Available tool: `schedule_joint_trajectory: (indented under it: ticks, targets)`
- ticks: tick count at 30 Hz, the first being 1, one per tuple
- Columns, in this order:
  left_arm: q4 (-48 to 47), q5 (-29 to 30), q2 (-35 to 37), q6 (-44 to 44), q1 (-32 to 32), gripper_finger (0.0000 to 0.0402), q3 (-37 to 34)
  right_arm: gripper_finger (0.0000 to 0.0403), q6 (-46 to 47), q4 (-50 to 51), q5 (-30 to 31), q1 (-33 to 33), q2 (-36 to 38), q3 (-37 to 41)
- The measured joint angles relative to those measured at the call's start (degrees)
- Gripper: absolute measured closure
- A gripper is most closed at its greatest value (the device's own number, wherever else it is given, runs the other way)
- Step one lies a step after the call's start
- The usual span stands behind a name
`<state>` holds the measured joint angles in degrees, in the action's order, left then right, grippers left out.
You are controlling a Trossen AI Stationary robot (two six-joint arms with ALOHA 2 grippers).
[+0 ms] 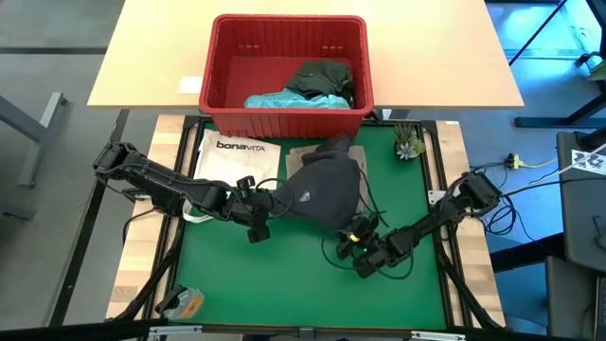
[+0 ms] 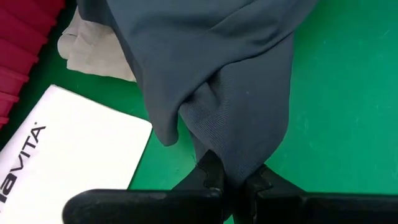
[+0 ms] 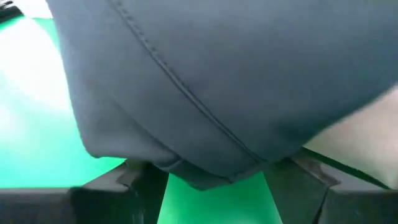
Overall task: Fold Laundry from Bin
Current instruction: Remove the black shorts from the red laundry bin
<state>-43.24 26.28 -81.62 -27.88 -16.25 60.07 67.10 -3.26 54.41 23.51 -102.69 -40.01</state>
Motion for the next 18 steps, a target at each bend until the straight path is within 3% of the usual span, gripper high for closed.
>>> schedule_joint_trajectory:
  ticks: [11,14,18]
  targets:
    - [0.0,0.0,0.0,0.0,0.0,0.0401,0.0,0.0163,-4.13,-3.28,3.55,-0.01,0.0,0.0]
    - [-0.02,0.0,0.0,0.0,0.0,0.0401,0.0,0.0188,-3.03,-3.29,4.97,-0.02,0.0,0.0]
    - [-0.02,0.0,0.0,0.0,0.0,0.0401,0.0,0.0251,-2.88,-3.31,5.59,-0.02,0.0,0.0]
